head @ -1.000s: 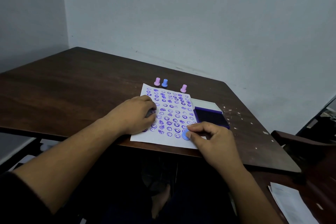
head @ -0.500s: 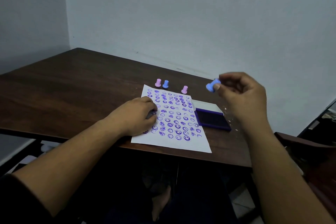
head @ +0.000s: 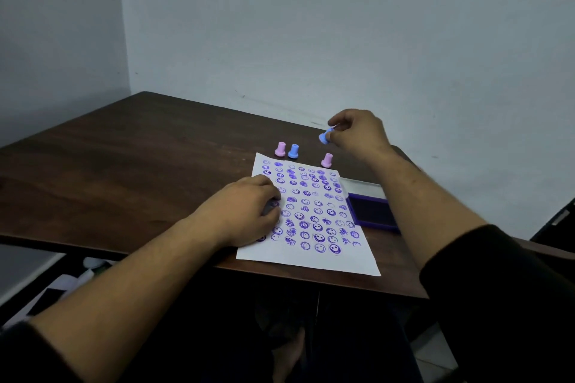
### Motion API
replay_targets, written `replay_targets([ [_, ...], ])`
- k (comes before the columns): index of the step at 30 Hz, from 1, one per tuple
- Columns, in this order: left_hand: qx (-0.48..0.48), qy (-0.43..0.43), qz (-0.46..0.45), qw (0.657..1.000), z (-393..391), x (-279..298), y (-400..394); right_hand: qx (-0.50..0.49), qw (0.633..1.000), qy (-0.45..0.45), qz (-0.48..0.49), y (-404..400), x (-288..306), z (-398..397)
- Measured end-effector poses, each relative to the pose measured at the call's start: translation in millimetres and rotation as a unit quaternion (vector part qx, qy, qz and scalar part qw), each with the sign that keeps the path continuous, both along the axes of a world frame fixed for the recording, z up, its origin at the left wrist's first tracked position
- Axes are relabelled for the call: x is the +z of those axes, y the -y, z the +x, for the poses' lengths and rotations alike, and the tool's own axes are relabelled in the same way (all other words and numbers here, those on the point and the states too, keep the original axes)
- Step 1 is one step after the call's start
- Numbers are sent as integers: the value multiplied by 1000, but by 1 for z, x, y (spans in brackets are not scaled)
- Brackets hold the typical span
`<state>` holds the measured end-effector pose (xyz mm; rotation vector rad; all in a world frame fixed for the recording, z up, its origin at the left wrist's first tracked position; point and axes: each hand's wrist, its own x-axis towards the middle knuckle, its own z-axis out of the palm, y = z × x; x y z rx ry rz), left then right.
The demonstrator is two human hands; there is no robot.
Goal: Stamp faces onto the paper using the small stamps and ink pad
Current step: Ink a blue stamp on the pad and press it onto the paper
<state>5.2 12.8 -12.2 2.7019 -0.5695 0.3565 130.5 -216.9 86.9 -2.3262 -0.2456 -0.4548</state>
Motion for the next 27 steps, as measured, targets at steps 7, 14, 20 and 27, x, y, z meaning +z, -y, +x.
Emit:
replay_targets([
  [7, 3, 13, 9, 1000, 1, -2, 2, -14, 991, -69, -115, -8, -28, 39],
  [14, 5, 15, 20, 1000, 2, -3, 3, -29, 980, -66, -185, -13, -46, 57],
  [20, 8, 14, 21, 1000, 2, -4, 5, -38, 973, -52, -223, -18, -52, 62],
  [27, 10, 10, 24, 1000, 1, -3, 4, -34, 963, -51, -262, -30, -43, 61],
])
